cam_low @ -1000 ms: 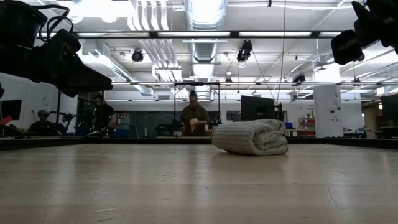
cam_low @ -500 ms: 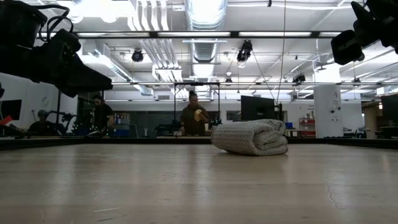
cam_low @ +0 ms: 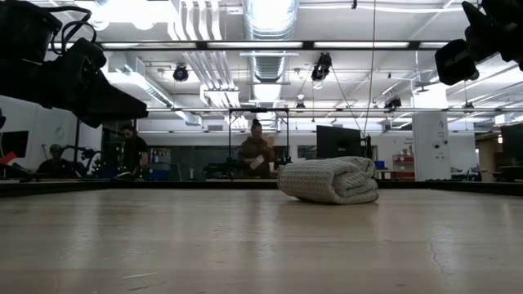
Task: Fold microfiber towels
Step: Return to Home Position
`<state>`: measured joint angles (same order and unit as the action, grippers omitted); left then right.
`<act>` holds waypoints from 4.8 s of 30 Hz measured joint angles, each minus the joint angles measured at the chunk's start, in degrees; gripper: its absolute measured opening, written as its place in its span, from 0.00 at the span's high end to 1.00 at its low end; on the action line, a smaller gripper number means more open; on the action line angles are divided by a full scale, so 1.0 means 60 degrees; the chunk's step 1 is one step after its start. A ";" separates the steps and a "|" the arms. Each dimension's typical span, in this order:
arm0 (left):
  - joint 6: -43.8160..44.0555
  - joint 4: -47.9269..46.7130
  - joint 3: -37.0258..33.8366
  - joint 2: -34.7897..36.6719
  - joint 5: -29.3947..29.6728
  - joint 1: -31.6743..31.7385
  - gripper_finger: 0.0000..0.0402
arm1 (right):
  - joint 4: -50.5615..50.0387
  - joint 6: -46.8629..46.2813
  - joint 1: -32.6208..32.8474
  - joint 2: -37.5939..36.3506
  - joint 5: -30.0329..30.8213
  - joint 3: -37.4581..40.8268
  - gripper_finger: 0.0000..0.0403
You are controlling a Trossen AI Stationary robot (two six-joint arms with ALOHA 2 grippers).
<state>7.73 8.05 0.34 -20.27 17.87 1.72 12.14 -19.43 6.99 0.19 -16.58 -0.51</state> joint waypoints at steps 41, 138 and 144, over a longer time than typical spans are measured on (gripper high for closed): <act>-0.0004 0.0000 0.0000 -0.0003 0.0000 -0.0004 0.51 | 0.0000 0.0008 -0.0001 0.0000 0.0000 0.0000 0.83; -0.0004 0.0000 0.0000 -0.0003 -0.0002 0.0000 0.51 | 0.0000 0.0010 0.0000 0.0000 0.0000 -0.0001 0.83; -0.0004 0.0000 0.0000 -0.0003 0.0000 0.0007 0.51 | 0.0000 -0.0001 -0.0001 0.0000 0.0000 -0.0004 0.82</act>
<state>7.70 8.05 0.34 -20.29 17.87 1.76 12.14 -19.44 6.99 0.19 -16.58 -0.54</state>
